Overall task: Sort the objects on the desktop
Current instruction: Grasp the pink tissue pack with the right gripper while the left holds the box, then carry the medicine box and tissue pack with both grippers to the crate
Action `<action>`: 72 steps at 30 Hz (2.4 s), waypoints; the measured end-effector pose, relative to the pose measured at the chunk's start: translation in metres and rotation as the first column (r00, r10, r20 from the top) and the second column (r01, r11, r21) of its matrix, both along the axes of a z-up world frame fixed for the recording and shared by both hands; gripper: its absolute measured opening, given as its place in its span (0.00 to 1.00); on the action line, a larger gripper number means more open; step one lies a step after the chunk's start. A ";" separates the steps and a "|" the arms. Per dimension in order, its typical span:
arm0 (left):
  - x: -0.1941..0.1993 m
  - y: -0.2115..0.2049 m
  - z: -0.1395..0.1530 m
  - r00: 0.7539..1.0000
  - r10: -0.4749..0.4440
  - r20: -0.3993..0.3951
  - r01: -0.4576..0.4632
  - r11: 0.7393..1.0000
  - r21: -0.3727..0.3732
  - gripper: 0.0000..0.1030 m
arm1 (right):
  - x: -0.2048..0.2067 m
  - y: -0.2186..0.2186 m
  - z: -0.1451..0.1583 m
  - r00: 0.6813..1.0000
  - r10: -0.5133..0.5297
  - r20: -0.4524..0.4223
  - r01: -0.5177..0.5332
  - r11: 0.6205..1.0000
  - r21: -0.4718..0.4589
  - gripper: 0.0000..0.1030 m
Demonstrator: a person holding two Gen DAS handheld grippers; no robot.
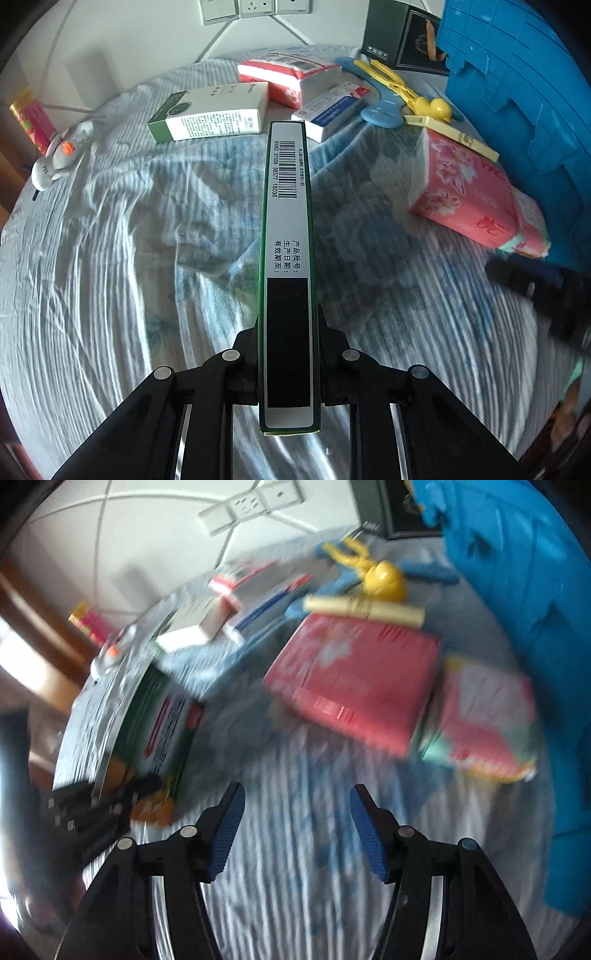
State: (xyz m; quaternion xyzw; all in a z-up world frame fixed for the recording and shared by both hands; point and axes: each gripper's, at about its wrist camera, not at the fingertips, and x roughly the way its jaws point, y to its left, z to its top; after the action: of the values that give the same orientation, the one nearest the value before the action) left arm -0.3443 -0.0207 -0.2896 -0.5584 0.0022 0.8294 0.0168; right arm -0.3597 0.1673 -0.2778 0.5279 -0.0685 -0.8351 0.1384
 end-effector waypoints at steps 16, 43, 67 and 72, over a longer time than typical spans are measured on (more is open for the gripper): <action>-0.008 -0.011 -0.002 0.999 0.037 0.003 -0.037 0.999 0.031 0.19 | -0.087 -0.001 0.000 0.993 0.113 0.019 -0.114 0.987 0.109 1.00; -0.007 0.000 -0.007 0.994 0.108 -0.010 -0.108 0.994 -0.004 0.19 | -0.031 -0.032 -0.031 0.979 0.197 0.045 -0.202 0.964 0.172 1.00; 0.026 -0.001 0.062 0.974 0.086 -0.211 -0.096 0.995 -0.035 0.19 | 0.013 -0.046 0.035 0.972 0.147 -0.182 -0.112 0.975 0.190 0.87; 0.044 -0.014 0.103 0.958 0.061 -0.281 -0.069 0.997 -0.019 0.19 | 0.033 -0.052 0.091 0.954 0.114 -0.277 -0.059 0.978 0.200 0.87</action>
State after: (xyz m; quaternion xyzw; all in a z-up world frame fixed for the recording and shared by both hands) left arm -0.3003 -0.0351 -0.1866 -0.4355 -0.0018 0.9000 -0.0190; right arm -0.3271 0.1148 -0.1870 0.4144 0.0554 -0.8987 0.1327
